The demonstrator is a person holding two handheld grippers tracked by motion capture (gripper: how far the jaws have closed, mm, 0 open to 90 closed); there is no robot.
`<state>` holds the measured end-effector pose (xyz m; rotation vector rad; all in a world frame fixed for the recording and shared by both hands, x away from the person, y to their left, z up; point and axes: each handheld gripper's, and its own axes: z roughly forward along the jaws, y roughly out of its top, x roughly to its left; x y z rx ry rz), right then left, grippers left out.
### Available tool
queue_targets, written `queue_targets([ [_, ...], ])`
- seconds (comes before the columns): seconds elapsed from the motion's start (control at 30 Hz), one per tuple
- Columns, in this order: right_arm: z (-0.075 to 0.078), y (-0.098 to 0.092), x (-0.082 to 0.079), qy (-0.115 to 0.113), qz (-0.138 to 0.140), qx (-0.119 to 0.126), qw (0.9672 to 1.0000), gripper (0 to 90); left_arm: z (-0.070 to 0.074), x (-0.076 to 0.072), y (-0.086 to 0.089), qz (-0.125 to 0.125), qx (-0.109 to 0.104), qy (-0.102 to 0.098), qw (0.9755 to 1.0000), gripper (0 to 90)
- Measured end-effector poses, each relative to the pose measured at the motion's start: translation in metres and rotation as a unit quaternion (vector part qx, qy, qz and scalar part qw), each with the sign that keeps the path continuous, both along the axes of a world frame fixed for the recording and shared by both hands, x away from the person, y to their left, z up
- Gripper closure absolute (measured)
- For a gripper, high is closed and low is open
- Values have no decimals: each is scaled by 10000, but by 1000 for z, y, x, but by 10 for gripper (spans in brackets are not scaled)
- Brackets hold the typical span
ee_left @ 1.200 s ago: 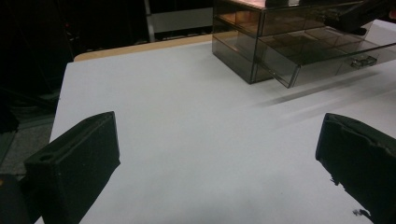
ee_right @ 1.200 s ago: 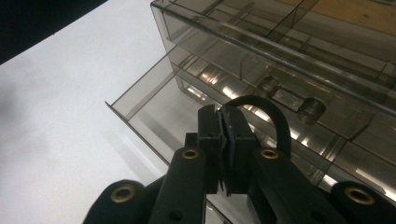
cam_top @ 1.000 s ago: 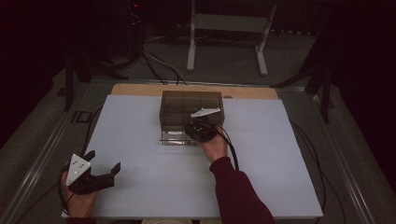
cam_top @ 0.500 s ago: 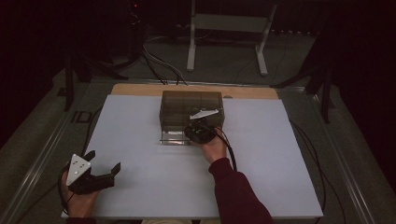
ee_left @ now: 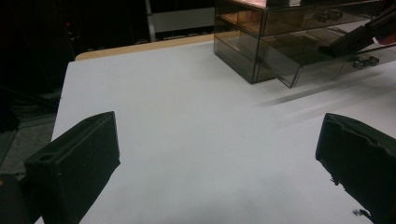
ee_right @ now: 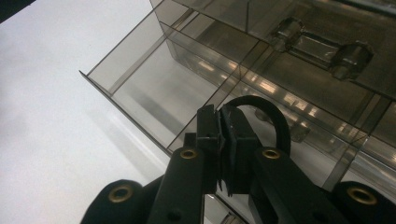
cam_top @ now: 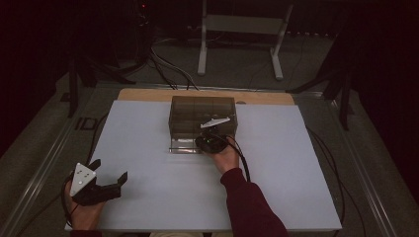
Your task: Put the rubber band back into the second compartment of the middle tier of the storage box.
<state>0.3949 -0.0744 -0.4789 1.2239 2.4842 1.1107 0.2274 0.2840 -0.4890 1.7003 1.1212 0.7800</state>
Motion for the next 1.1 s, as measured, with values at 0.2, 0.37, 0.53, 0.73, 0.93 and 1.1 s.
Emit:
queue_targets([
  [0.2,2,-2,0,-16,-8,144,9999,646,0,0,0,-3,-5,2,10000,4],
  [0.37,4,-4,-1,-35,-46,265,9996,532,0,0,0,-12,12,3,10000,4],
  [0.53,8,-7,-2,-106,-165,271,9994,355,0,0,0,-6,6,5,10000,4],
  [0.73,14,-12,-4,-223,-279,265,9990,256,0,0,0,-11,12,6,10000,4],
  [0.93,20,-20,-7,-362,-382,185,9984,158,0,0,-1,-14,18,8,10000,4],
  [1.1,24,-29,-9,-450,-465,119,9978,126,0,0,-1,-17,18,14,10000,4],
])
